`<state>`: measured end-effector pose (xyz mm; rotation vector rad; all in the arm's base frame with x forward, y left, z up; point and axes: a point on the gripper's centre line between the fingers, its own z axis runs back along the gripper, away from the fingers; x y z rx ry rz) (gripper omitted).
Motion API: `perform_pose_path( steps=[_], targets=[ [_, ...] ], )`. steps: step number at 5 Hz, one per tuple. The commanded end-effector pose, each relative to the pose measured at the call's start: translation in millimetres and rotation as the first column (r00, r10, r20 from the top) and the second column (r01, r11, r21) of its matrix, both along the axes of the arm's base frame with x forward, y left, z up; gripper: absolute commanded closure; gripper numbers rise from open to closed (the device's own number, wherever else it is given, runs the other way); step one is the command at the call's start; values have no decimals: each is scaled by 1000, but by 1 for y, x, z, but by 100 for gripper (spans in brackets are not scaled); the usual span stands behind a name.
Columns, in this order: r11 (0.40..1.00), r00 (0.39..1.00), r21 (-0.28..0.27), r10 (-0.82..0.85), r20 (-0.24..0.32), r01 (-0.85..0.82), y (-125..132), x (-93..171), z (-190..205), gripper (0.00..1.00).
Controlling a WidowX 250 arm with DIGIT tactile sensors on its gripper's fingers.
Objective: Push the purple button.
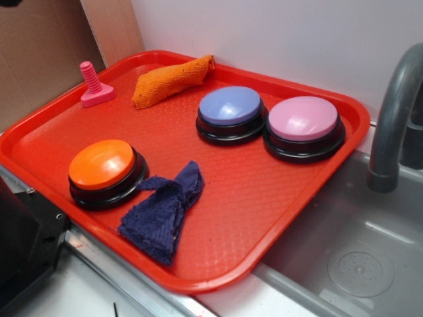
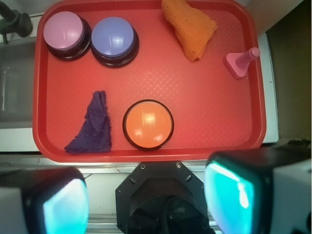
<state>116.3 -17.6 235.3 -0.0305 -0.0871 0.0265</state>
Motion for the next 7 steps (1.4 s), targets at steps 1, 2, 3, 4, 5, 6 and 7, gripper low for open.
perform_pose_path(
  steps=[1, 2, 3, 4, 5, 6, 7],
  targets=[
    [1000, 1000, 0, 0, 0, 0, 0, 0, 0, 0],
    [996, 995, 7, -89, 39, 89, 1, 50, -18, 0],
    [982, 978, 7, -191, 85, 191, -12, 95, -35, 0],
    [952, 948, 14, -305, 87, 305, -30, 126, -65, 0],
    [889, 886, -15, -455, 92, 458, -34, 143, -86, 0],
    [845, 844, 18, -534, 55, 534, -24, 142, -94, 0],
    [845, 844, 18, -534, 55, 534, -24, 142, -94, 0]
  ],
)
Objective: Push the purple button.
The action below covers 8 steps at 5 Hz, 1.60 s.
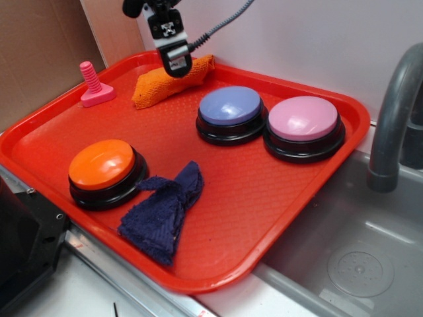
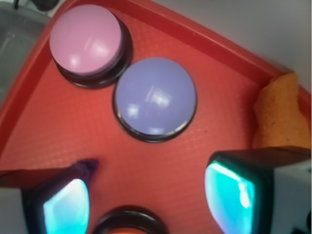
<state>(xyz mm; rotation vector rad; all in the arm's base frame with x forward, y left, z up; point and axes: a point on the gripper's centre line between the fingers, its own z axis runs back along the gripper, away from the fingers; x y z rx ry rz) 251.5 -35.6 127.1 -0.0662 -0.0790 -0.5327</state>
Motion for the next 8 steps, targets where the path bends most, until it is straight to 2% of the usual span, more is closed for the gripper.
perform_pose_path(
  steps=[1, 2, 3, 4, 6, 8],
  targets=[
    [1000, 998, -2, -4, 57, 4, -6, 7, 14, 0],
    [1000, 999, 9, 9, 37, -10, -14, 13, -22, 0],
    [1000, 997, -9, 19, 70, -19, -27, 30, -39, 0],
    [1000, 998, 19, -11, 64, 10, -40, 43, -42, 0],
    [1000, 999, 6, 24, 40, -24, -31, 46, -61, 0],
    [999, 1000, 37, 11, -6, -11, -30, 44, -69, 0]
  ],
)
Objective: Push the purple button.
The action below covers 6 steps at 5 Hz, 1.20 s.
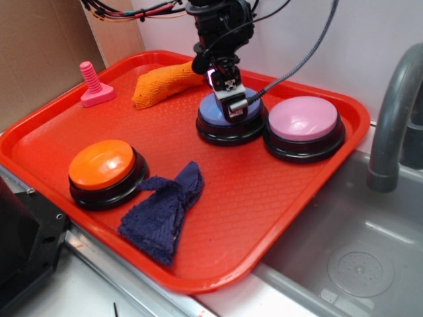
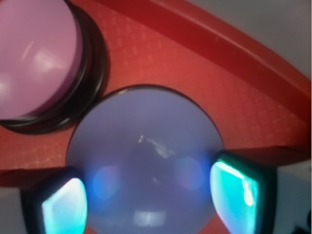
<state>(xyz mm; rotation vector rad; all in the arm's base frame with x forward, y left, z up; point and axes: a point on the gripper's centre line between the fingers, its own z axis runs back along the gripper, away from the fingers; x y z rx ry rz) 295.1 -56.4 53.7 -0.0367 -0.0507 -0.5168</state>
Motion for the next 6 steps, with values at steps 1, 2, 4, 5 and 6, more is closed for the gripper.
perform_pose_path(
  steps=[1, 2, 4, 5, 6],
  targets=[
    [1000, 999, 25, -18, 50, 17, -12, -2, 27, 0],
    [999, 995, 42, -21, 95, 17, -18, -6, 55, 0],
    [996, 992, 84, -39, 117, 29, -18, -14, 81, 0],
    [996, 993, 84, -21, 114, 11, -18, -16, 91, 0],
    [997, 992, 75, -14, 122, 5, -17, -18, 99, 0]
  ],
)
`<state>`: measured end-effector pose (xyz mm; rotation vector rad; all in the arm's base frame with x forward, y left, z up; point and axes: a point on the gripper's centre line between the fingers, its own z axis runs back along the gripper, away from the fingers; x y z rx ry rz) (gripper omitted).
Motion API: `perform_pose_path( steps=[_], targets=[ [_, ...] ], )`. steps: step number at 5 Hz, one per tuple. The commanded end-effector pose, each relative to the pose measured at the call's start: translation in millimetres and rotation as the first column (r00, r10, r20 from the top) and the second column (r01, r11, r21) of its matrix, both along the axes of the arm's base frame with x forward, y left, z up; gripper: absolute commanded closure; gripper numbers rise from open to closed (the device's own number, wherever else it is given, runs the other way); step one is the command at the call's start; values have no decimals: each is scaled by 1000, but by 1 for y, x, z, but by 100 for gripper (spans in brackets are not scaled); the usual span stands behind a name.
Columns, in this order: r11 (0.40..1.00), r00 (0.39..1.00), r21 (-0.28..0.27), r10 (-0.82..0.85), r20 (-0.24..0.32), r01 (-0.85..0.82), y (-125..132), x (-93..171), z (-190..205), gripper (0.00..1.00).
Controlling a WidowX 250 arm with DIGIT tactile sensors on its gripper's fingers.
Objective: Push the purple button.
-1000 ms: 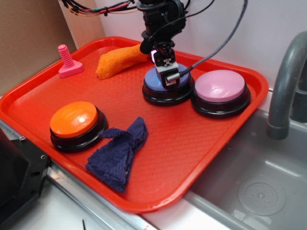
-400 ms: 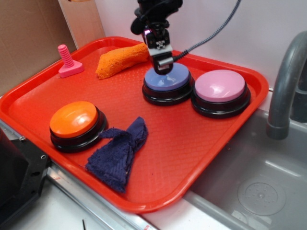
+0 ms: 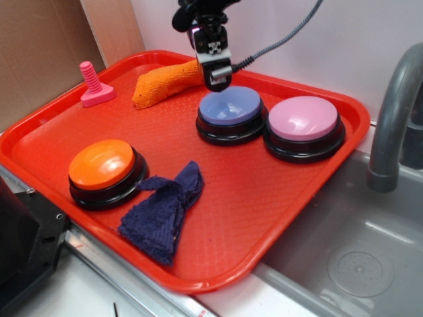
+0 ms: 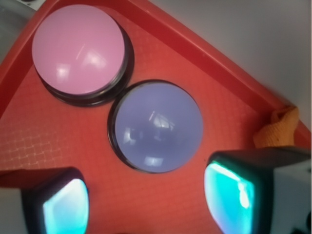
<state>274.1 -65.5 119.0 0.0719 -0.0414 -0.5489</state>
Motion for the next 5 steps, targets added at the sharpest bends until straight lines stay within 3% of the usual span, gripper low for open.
perform_pose_path(
  steps=[1, 4, 5],
  targets=[
    [999, 996, -31, 18, 86, -15, -8, 2, 37, 0],
    [998, 994, -44, 47, 100, -43, -6, -7, 58, 0],
    [999, 995, -20, 46, 85, -45, -6, -10, 62, 0]
  ],
)
